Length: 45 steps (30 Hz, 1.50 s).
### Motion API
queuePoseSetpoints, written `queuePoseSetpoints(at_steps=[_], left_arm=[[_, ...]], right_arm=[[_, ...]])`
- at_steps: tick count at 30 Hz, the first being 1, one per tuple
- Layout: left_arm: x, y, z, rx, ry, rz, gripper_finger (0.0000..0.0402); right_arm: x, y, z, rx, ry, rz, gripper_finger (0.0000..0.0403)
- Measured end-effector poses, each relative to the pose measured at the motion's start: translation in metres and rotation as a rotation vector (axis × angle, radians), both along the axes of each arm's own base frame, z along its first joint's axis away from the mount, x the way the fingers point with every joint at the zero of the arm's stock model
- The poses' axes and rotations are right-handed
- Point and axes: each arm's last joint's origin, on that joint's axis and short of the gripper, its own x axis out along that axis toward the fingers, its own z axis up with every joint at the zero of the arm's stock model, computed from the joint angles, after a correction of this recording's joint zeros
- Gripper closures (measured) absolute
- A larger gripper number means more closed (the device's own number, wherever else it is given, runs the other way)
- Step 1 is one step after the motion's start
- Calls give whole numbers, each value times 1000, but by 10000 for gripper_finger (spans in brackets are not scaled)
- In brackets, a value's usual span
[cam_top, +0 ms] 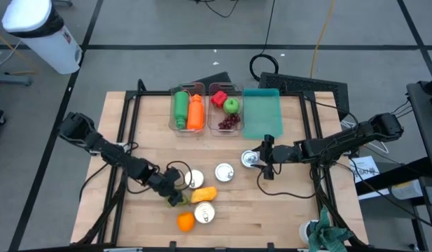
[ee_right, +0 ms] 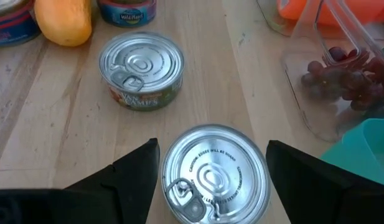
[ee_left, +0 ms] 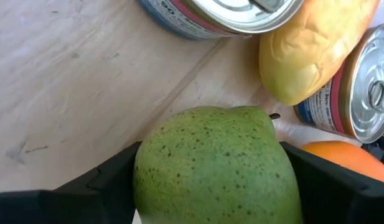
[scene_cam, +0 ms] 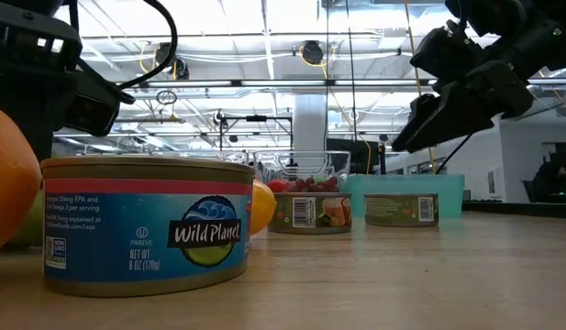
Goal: Pick & Place Food Item
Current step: Put the pear into the right transparent bin
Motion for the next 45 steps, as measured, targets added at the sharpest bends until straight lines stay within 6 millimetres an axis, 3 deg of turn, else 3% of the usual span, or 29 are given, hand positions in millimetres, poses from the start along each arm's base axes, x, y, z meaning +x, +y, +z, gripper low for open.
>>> queuePoseSetpoints(at_steps=[5,14,25,32,39,45], left_arm=[[9,3,9,40,-151,-60,55],[23,20,44,125,-452,-128,86],[47,62,85,427,-879,-113,58],[59,116,96,642,-880,33,82],[91,160,121,824,-838,-31,62],[119,201,115,938,-703,30,64]], right_arm=[[3,1,5,3,-59,6,126],[4,1,6,7,-73,4,126],[5,1,6,8,-82,5,126],[5,1,7,8,-88,4,126],[5,1,7,7,-94,3,126],[5,1,8,9,-96,2,126]])
